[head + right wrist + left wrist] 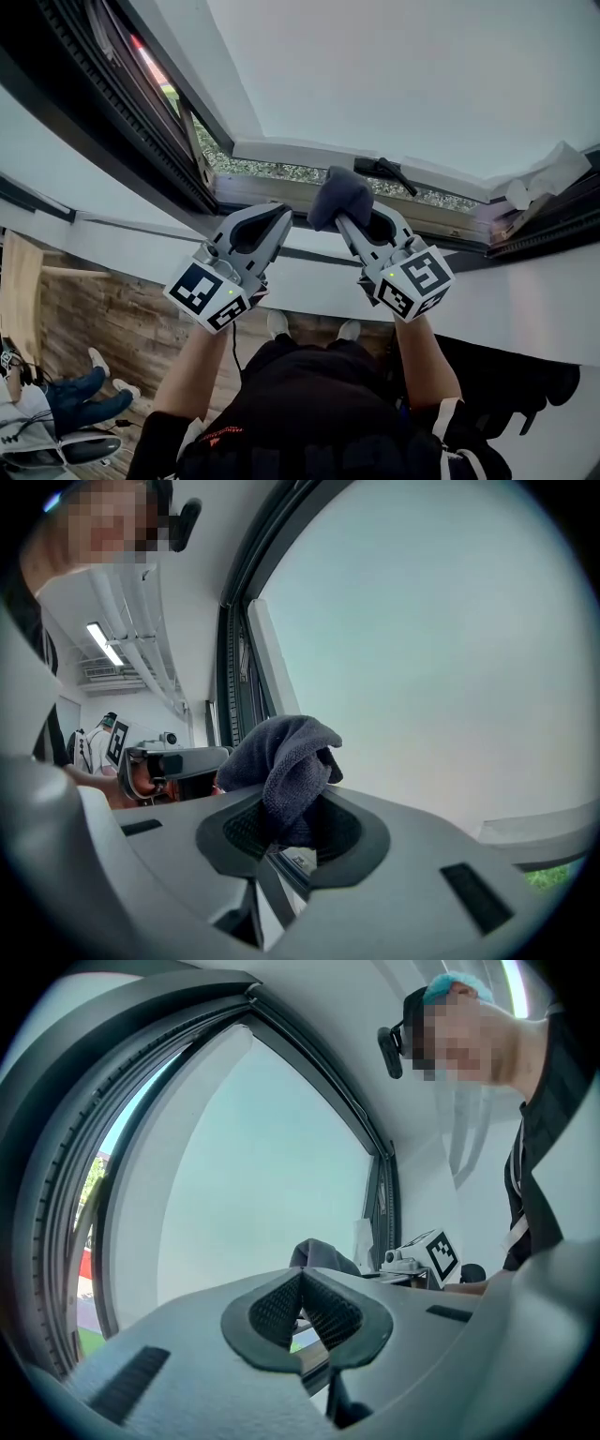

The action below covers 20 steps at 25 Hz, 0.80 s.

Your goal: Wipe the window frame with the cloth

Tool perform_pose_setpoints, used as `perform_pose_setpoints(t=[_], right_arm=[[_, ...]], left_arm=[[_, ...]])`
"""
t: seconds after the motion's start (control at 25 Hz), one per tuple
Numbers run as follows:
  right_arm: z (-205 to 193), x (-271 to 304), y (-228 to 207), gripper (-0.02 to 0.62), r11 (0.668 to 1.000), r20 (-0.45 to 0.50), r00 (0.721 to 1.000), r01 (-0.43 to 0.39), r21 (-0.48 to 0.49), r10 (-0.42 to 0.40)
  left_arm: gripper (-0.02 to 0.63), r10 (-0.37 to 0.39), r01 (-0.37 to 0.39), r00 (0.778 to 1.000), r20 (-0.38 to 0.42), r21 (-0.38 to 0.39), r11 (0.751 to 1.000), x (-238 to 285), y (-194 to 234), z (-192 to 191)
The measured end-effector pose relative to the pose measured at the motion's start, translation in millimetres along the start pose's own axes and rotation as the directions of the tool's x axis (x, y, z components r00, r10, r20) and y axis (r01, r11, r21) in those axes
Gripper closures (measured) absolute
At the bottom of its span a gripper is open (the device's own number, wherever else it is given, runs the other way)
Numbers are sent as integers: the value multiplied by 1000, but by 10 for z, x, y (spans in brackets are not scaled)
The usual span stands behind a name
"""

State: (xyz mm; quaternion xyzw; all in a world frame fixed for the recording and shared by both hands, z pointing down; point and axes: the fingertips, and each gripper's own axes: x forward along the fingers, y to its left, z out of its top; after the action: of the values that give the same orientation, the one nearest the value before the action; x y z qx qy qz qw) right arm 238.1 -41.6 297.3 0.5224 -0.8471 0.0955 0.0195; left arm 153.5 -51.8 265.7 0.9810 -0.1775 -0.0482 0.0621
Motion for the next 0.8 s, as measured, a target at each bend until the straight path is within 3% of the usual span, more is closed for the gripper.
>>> perform_pose_setpoints(t=[0.8], right_arm=[[87, -199, -83, 515, 999, 4, 999, 36, -25, -36]], left_arm=[[586, -45, 45, 999, 10, -15, 999, 177, -92, -9]])
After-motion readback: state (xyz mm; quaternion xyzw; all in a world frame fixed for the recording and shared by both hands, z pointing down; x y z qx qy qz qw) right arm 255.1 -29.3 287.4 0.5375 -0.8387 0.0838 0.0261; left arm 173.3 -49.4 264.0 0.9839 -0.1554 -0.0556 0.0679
